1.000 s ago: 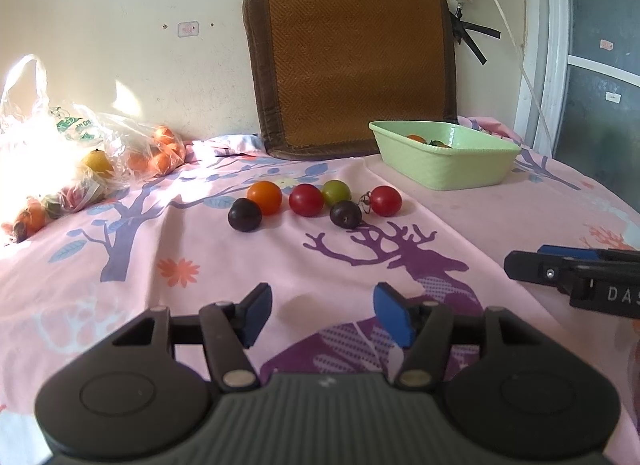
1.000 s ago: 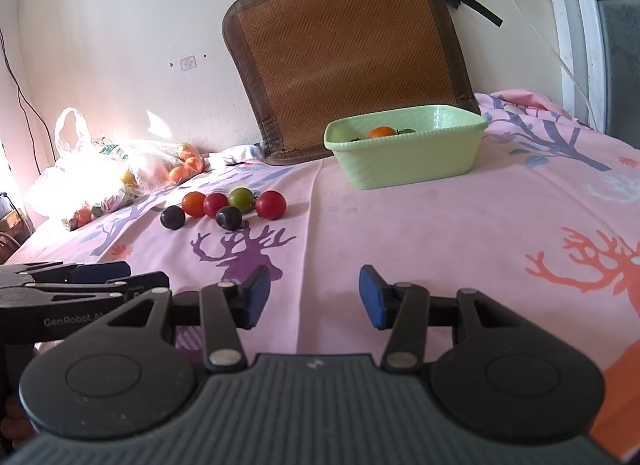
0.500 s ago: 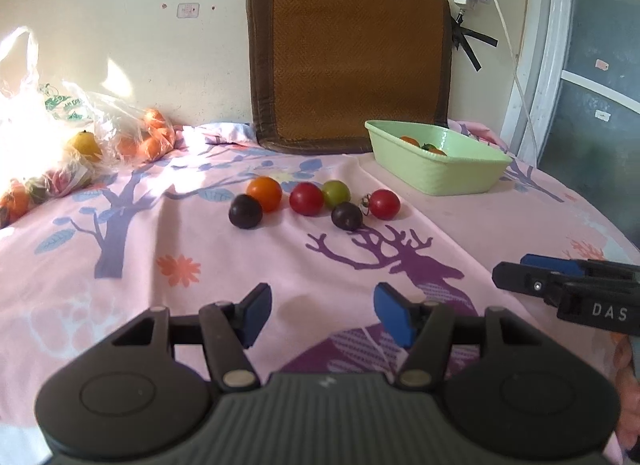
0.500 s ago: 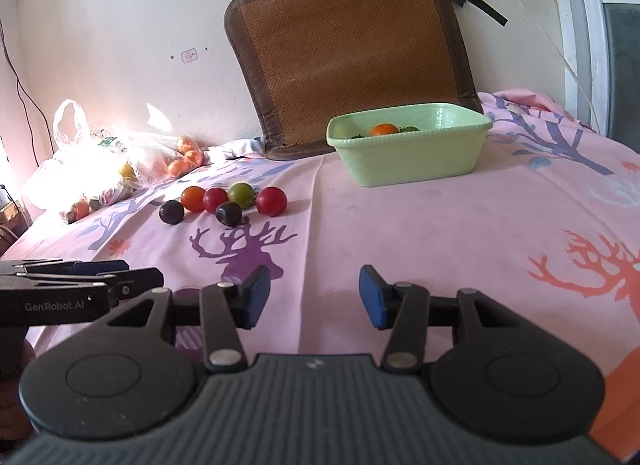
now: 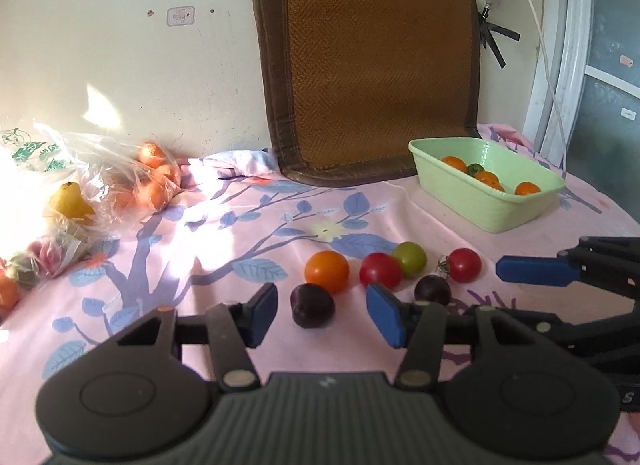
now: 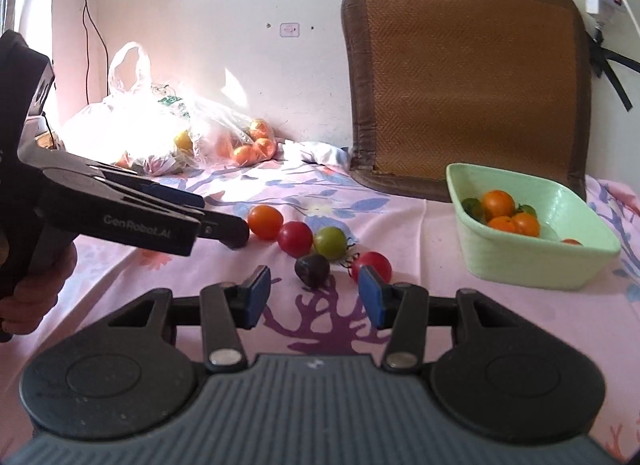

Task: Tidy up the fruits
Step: 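Grasp a dark purple tomato with the right tool while the left tool grasps another, then carry both dark purple tomatoes over the green bowl and lower them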

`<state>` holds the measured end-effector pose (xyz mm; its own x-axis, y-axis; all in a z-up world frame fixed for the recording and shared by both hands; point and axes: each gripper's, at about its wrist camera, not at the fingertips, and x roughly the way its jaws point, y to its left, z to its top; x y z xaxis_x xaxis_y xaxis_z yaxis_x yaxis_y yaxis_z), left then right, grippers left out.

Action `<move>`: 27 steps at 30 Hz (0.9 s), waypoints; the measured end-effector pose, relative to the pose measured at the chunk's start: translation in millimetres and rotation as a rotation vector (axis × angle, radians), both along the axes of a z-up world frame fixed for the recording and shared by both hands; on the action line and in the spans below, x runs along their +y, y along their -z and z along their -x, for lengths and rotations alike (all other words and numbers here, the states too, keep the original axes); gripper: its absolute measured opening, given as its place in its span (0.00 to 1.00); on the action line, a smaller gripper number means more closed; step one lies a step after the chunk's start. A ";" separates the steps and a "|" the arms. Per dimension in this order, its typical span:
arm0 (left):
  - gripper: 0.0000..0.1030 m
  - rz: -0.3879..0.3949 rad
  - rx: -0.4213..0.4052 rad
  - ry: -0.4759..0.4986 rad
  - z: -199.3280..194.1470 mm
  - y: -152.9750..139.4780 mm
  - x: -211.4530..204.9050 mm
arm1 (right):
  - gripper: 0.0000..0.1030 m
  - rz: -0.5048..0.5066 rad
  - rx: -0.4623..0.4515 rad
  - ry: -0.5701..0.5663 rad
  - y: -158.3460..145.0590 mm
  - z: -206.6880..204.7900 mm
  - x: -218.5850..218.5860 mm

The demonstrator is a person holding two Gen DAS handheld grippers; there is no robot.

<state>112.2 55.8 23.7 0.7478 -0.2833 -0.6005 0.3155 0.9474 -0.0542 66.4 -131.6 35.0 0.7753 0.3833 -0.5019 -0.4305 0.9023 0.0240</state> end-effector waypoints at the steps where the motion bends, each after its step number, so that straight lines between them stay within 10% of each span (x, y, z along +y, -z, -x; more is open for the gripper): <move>1: 0.46 0.001 0.003 0.000 -2.3 1.5 0.3 | 0.49 0.011 0.005 -0.008 1.1 -4.7 4.2; 15: 0.28 -0.009 0.045 -0.003 -6.4 15.0 -3.1 | 0.25 0.079 0.071 -0.013 15.2 -32.7 22.9; 27: 0.28 0.034 0.042 0.257 108.8 5.5 -91.2 | 0.25 -0.024 0.031 0.111 9.7 78.3 -62.9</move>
